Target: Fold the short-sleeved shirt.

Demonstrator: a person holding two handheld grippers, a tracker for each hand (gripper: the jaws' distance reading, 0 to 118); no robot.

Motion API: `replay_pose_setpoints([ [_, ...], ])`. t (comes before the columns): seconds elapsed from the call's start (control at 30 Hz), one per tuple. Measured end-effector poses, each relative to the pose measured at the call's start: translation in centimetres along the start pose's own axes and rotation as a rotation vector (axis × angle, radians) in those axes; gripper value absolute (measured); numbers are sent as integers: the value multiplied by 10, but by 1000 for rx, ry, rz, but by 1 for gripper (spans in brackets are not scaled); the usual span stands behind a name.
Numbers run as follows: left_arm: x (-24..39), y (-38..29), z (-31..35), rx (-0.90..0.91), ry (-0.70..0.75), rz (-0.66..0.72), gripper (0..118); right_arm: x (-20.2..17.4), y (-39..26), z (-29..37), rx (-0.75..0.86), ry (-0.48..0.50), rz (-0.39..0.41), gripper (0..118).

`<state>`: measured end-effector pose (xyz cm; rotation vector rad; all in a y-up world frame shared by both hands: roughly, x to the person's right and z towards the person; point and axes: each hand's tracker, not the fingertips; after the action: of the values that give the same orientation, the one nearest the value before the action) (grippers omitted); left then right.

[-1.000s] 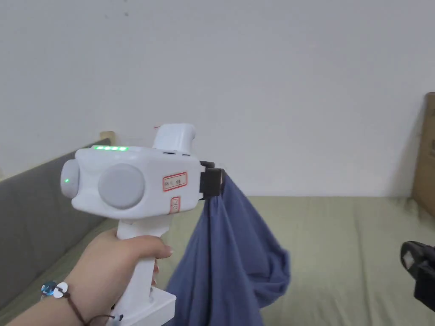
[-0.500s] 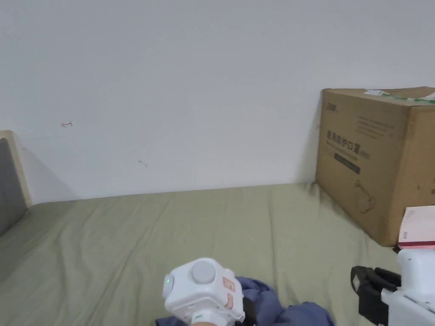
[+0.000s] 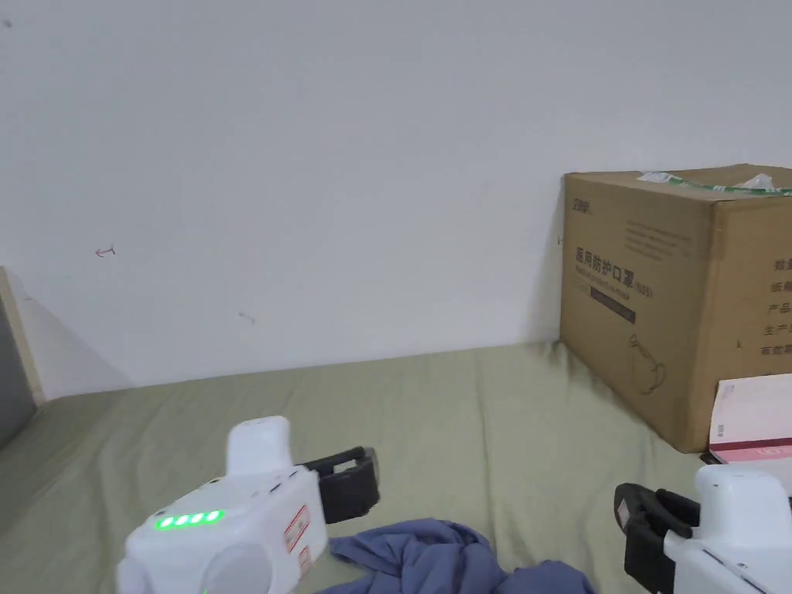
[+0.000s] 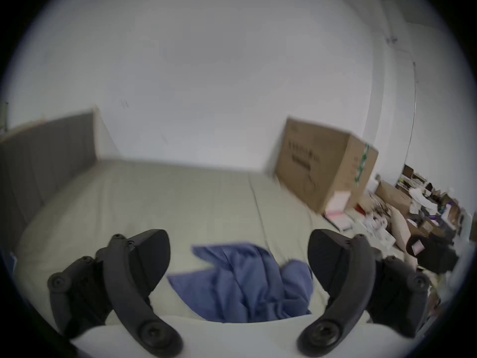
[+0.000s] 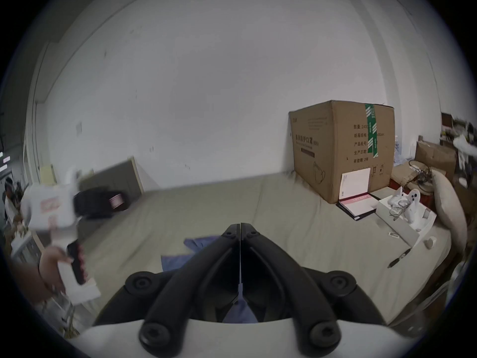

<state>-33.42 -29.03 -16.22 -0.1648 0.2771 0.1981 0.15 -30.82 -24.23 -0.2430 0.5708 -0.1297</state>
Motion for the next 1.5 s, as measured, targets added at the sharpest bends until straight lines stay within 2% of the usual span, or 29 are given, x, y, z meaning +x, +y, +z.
replay_pose_setpoints([
  [0.03, -9, -3, 18, 51, 13, -10, 95, -1, -1, 2, 35, -2, -22, 0],
  [0.07, -13, -6, 35, 94, 37, -17, 76, -3, -1, 4, 67, -7, -38, 0],
  [0.1, -16, -9, 47, 113, 71, -17, 43, -4, -1, 6, 89, -15, -42, 0],
  [0.13, -18, -11, 59, 122, 116, -23, 0, -6, -1, 7, 102, -24, -39, 0],
  [0.2, -23, -28, 73, 126, 261, -32, 0, -9, -1, 10, 124, -27, -25, 0],
  [0.27, -37, -41, 87, 104, 142, 38, 0, -8, 3, 9, 130, -19, -1, 0],
  [0.37, -37, -49, 97, 105, 243, 9, 0, -8, 10, 7, 122, -26, 8, 0],
  [0.53, -37, -44, 100, 122, 242, -37, 0, -6, 15, 6, 132, -38, -12, 0],
  [0.63, -39, -28, 101, 123, 231, -3, 0, -7, 20, 3, 116, -46, -17, 0],
  [0.73, -51, -5, 82, -33, 134, 83, 0, -9, 24, 0, 105, -26, -21, 0],
  [0.83, -72, 14, 23, -359, 35, 137, 0, -13, 28, -6, 79, -9, 2, 0],
  [0.93, -94, 4, -49, -642, -13, 225, 0, -14, 27, -15, 50, 17, 11, 0],
  [1.03, -100, -17, -105, -734, 55, 159, 1, -15, 23, -31, 8, 32, 33, 0],
  [1.07, -101, -26, -119, -755, 84, 140, 19, -15, 21, -37, -10, 31, 41, 0],
  [1.1, -103, -35, -131, -766, 105, 129, 56, -15, 18, -43, -23, 30, 44, 0],
  [1.13, -107, -45, -148, -793, 128, 124, 100, -15, 15, -47, -34, 33, 45, 0],
  [1.17, -109, -53, -161, -823, 131, 123, 107, -14, 13, -51, -43, 36, 46, 0],
  [1.2, -111, -62, -175, -840, 144, 121, 104, -14, 10, -54, -54, 35, 48, 0],
  [1.33, -121, -99, -226, -885, 183, 35, 105, -12, 0, -67, -123, 40, 57, 0],
  [1.43, -127, -130, -249, -956, 200, 22, 104, -11, -5, -82, -160, 20, 88, 0],
  [1.5, -130, -152, -261, -985, 160, 20, 103, -9, -9, -91, -183, 15, 88, 0],
])
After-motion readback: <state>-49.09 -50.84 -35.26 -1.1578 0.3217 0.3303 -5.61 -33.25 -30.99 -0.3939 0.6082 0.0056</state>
